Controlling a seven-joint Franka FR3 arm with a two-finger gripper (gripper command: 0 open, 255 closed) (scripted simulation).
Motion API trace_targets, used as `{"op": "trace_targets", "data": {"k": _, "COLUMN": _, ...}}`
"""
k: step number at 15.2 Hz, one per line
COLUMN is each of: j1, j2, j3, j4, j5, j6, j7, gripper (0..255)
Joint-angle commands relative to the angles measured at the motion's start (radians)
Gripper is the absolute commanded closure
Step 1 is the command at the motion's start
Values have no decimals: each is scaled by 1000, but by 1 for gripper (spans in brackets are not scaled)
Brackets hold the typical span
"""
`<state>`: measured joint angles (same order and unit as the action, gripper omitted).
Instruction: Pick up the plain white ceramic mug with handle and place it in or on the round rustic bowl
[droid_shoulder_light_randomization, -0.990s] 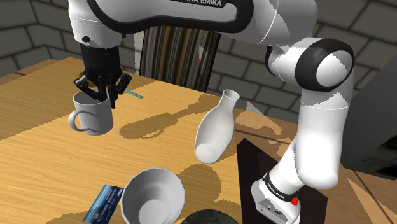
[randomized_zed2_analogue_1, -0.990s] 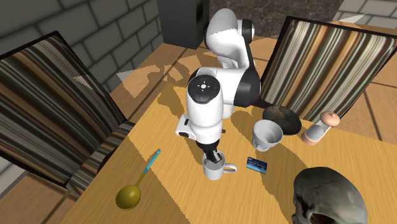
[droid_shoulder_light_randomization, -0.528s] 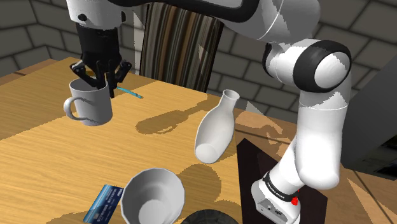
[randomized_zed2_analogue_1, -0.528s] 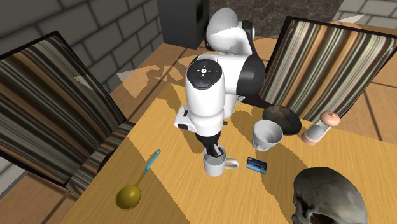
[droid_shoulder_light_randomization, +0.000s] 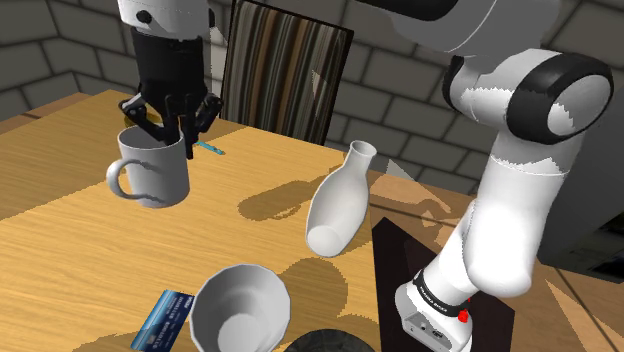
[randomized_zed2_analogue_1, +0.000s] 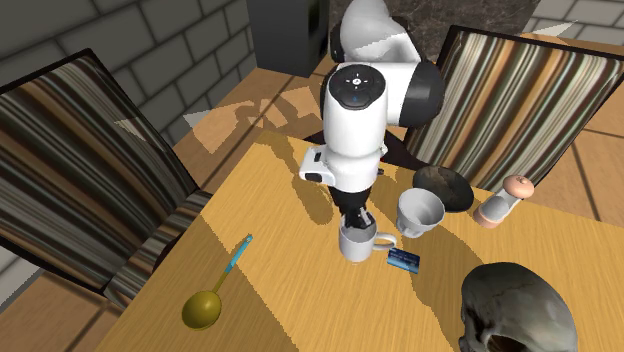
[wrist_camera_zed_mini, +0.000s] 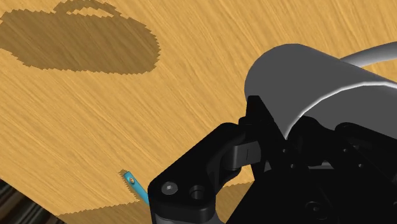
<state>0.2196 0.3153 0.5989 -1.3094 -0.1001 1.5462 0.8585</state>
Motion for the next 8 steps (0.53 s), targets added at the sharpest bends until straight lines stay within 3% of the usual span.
{"op": "trace_targets", "data": {"k": 1, "j1": -20, "j2": -85, "j3": 14, "j4": -102, "j5": 44, "j6": 29, "j7": 8, "gripper": 255}}
{"op": "trace_targets", "data": {"k": 8, "j1": -35, "j2": -348, "j3": 41, "j4": -374, "j5": 195, "j6": 86, "j7": 21, "gripper": 255}}
